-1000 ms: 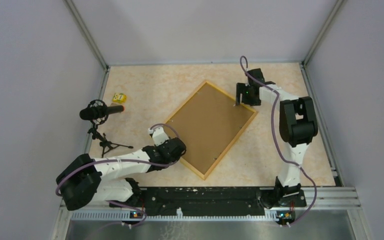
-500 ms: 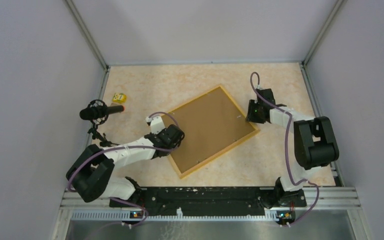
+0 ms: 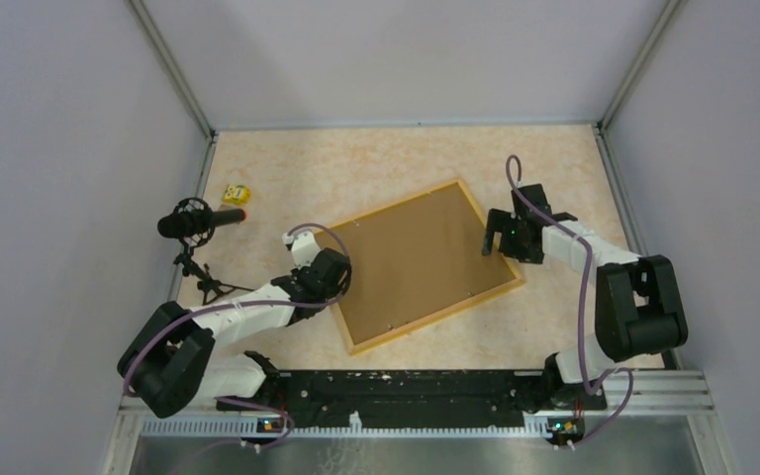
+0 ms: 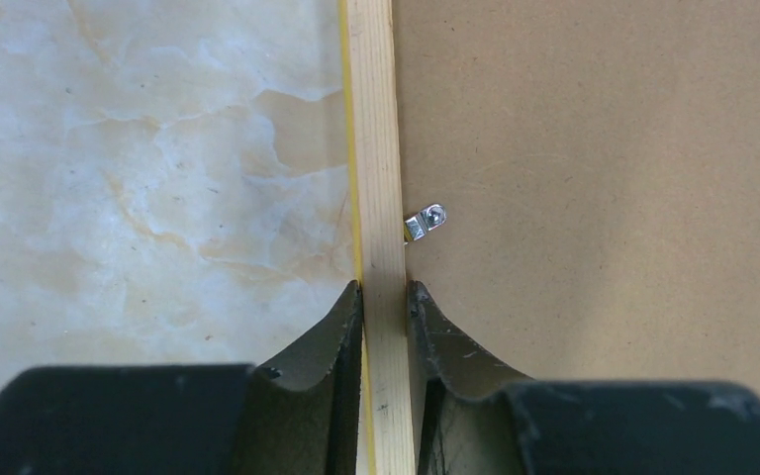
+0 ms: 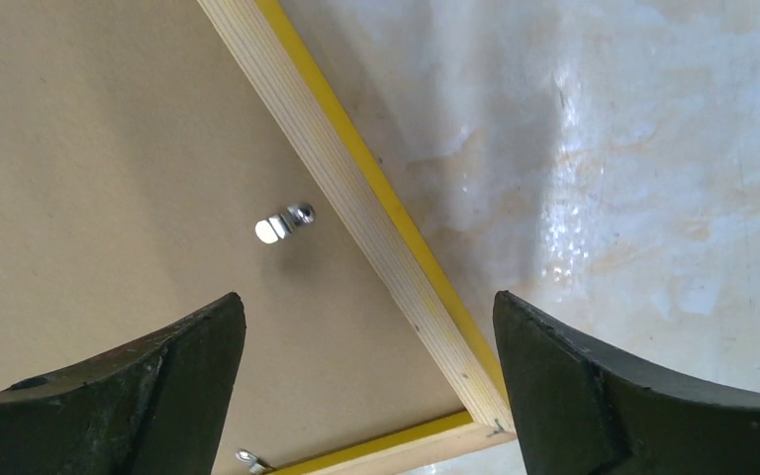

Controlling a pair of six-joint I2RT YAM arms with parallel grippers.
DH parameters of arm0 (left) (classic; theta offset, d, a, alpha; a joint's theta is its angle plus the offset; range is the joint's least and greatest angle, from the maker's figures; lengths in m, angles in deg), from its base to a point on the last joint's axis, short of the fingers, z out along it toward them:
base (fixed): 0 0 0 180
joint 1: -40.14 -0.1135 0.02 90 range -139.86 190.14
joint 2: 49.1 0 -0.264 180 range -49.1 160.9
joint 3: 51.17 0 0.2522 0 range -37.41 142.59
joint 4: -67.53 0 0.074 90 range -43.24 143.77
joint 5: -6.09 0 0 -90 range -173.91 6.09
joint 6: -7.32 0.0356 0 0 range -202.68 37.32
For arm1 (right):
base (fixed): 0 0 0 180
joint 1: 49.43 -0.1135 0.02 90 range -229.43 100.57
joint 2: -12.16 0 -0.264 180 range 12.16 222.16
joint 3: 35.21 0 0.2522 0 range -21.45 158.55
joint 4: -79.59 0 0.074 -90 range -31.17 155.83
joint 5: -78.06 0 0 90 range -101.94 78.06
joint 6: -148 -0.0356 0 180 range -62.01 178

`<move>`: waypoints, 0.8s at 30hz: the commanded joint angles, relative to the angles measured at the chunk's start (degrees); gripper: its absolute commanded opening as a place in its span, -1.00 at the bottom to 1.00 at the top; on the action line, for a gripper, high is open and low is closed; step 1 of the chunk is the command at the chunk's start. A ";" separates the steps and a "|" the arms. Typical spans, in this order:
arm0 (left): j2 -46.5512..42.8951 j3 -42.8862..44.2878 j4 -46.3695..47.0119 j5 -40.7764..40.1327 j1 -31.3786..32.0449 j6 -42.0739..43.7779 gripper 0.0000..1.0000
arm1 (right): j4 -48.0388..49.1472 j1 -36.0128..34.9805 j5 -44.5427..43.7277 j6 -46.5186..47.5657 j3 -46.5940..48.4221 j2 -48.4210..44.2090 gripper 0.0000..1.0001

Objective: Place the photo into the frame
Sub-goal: Adjust the photo frame at the center of the board.

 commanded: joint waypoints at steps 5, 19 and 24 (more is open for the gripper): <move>-1.08 -5.70 2.26 9.69 0.34 0.52 -0.55 | -1.80 -0.47 -2.90 -2.14 8.70 4.59 0.79; -0.67 -5.83 2.32 9.79 0.09 -0.03 -0.60 | -2.38 -2.74 -9.34 -3.26 12.70 10.04 0.61; -0.01 -5.55 2.33 9.78 0.01 0.08 -0.61 | -4.18 -4.60 -13.50 -3.26 12.79 11.44 0.51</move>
